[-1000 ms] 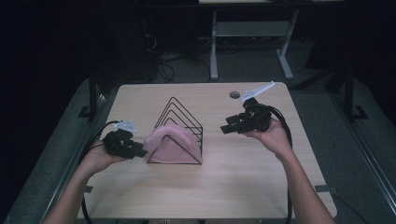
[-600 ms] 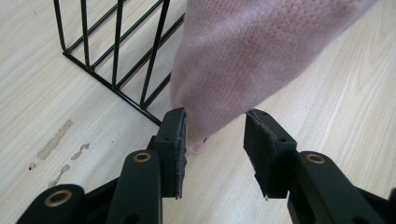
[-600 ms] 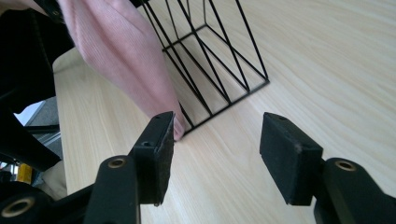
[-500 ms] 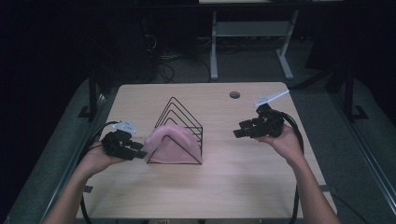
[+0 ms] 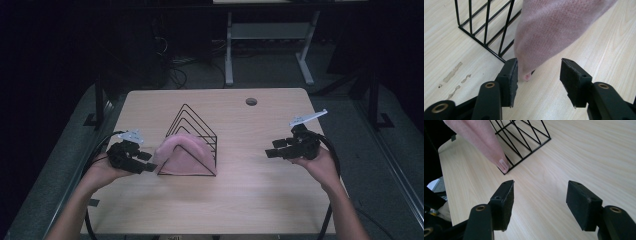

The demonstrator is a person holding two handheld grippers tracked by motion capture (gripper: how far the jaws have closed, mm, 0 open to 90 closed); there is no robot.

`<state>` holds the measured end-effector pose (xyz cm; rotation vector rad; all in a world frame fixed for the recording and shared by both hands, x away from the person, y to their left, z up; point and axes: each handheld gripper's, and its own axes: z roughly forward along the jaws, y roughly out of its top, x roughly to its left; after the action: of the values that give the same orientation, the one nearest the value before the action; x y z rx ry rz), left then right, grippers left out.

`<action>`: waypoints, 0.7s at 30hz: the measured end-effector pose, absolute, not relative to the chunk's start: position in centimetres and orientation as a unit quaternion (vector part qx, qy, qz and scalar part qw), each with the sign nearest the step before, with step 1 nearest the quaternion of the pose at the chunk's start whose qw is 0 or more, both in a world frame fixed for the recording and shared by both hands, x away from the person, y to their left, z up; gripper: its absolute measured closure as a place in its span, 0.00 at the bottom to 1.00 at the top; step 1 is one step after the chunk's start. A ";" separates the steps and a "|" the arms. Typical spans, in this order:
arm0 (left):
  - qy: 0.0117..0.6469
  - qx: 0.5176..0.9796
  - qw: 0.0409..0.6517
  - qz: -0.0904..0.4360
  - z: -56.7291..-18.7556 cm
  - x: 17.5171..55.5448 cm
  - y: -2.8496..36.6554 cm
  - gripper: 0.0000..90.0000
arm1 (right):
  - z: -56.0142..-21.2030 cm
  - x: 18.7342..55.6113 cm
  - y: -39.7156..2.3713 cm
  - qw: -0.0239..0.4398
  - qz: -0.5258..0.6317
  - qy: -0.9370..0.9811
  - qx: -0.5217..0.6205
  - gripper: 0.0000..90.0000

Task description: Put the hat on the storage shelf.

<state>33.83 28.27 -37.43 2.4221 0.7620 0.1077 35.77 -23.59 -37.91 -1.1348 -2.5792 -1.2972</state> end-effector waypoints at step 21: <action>0.305 0.900 0.308 0.041 -38.8 32.7 29.0 0.42 | -42.0 32.6 -27.4 0.017 -0.392 -0.825 -0.407 0.40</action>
<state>32.66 29.01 -38.75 2.3805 0.8073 0.1083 32.65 -27.38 -41.99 -1.2660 -2.5629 -1.2179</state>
